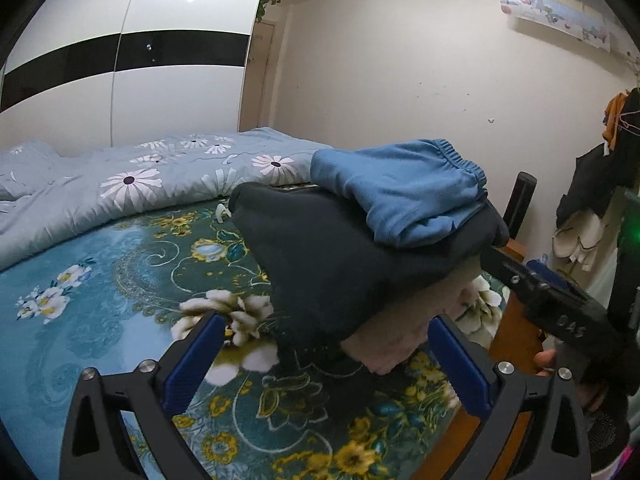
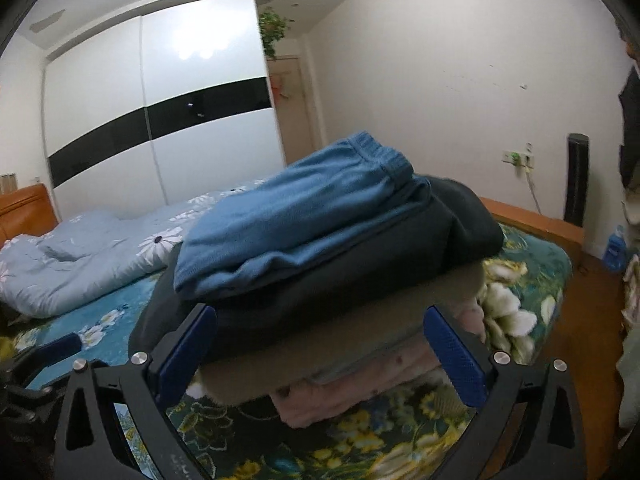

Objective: Fold clothes

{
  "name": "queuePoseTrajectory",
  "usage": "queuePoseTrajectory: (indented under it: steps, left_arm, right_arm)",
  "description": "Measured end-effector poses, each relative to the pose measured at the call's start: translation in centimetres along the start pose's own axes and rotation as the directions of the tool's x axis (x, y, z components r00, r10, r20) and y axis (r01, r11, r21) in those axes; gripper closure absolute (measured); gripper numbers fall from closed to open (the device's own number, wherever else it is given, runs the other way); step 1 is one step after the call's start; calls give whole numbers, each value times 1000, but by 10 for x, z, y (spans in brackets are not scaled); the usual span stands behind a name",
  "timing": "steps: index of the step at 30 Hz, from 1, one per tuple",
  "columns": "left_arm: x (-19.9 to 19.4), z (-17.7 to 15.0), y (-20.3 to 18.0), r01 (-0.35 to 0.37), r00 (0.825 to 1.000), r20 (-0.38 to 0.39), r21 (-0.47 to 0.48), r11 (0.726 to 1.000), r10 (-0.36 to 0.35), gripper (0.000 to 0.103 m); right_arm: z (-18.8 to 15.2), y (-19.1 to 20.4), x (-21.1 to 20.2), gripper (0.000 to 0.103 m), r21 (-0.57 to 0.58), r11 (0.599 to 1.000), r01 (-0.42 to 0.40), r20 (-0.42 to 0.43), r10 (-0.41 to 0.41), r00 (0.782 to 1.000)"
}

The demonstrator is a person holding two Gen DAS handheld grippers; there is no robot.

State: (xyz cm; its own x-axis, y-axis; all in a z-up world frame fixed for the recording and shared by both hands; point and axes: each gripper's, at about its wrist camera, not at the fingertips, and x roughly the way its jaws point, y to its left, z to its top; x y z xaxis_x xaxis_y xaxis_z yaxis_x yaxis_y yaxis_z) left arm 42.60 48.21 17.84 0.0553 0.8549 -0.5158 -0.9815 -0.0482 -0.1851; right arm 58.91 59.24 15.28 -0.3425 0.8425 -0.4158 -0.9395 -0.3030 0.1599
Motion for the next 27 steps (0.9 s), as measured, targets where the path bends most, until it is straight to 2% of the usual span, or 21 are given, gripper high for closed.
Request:
queuePoseTrajectory:
  steps: [4,9,15,21,27]
  left_arm:
    - [-8,-7,3,-27,999,-34,21,999,28,0]
    - [-16,-18,10,-81,996,-23,4,997,81,0]
    - [-17,-31,14,-30,996,-88,-17,999,29,0]
    - [-33,-39,5,-30,997,-75,48,998,34,0]
    - [-50,-40,5,-18,998,-56,52,998,21,0]
  right_arm:
    - [-13,5,2,0,39,999,5,-41,-4,999]
    - [-28,13,-4,0,-18,999,49,-71,-50,996]
    - [-41,26,-10,0,-10,1000,30,-113,-31,993]
    - [-44,43,-19,0,-30,999,15,-116,-19,993]
    - [-37,53,-37,0,-48,999,20,-88,-24,996]
